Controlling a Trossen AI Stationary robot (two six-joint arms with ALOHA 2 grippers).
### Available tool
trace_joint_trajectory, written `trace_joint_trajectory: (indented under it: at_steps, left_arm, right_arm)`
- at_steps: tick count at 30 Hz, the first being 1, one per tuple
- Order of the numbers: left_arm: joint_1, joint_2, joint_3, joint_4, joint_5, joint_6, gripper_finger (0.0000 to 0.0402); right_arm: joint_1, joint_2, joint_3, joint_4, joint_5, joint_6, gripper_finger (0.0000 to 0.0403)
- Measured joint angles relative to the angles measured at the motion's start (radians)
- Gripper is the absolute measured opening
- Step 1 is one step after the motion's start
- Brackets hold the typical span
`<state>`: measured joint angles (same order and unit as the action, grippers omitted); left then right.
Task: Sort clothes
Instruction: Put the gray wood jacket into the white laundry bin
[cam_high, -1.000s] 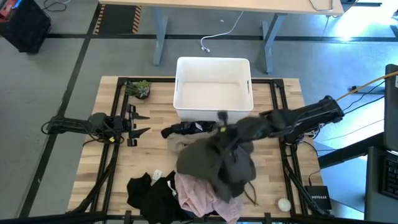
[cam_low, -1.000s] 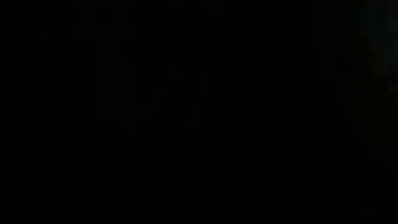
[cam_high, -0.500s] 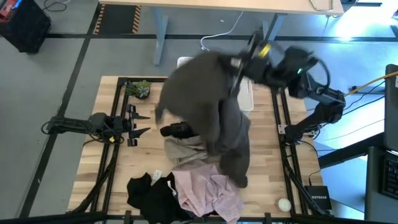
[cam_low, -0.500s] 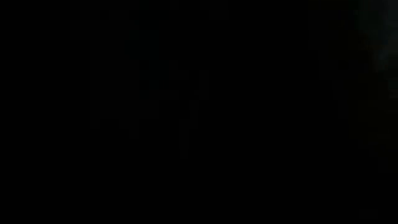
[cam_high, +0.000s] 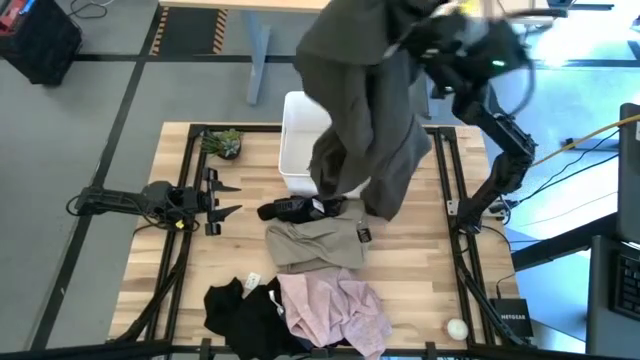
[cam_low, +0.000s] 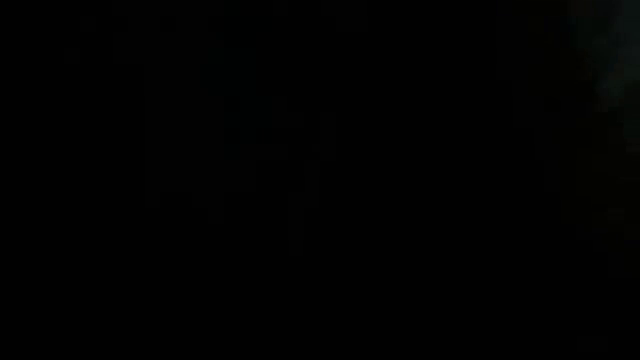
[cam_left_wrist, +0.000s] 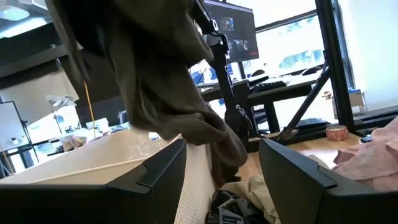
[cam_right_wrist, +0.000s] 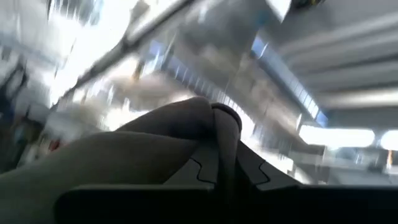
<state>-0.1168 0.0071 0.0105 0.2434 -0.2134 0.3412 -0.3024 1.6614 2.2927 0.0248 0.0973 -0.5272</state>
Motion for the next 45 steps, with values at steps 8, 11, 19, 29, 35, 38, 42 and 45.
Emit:
trace_joint_trajectory:
  at_steps: [8,11,19,29,35,38,42,45]
  left_arm:
    - [0.0,0.0,0.0,0.0,0.0,-0.001,0.0198]
    - [0.0,0.0,0.0,-0.001,0.0,-0.001,0.0198]
    - [0.0,0.0,0.0,-0.002,0.0,-0.011,0.0198]
    - [0.0,0.0,0.0,-0.002,0.0,-0.018,0.0198]
    - [0.0,0.0,0.0,-0.002,0.0,-0.019,0.0198]
    - [0.0,0.0,0.0,-0.003,0.0,-0.019,0.0198]
    - [0.0,0.0,0.0,-0.003,0.0,-0.017,0.0198]
    - [0.0,0.0,0.0,-0.006,0.0,0.0,0.0198]
  right_arm:
    - [-0.055,0.023,-0.052,-0.445,0.076,-0.003,0.0018]
    - [-0.068,0.023,-0.083,-0.587,0.111,-0.004,0.0018]
    - [-0.087,0.023,-0.097,-0.983,0.27,-0.023,0.0018]
    - [-0.177,0.033,-0.097,-1.167,0.286,0.153,0.0023]
    - [-0.21,0.104,-0.097,-1.212,0.018,0.414,0.0061]
    - [-0.207,0.136,-0.097,-1.22,0.035,0.402,0.0103]
    - [-0.201,0.142,-0.096,-1.222,0.119,0.344,0.0167]
    - [-0.187,0.139,-0.052,-1.23,0.234,0.285,0.0209]
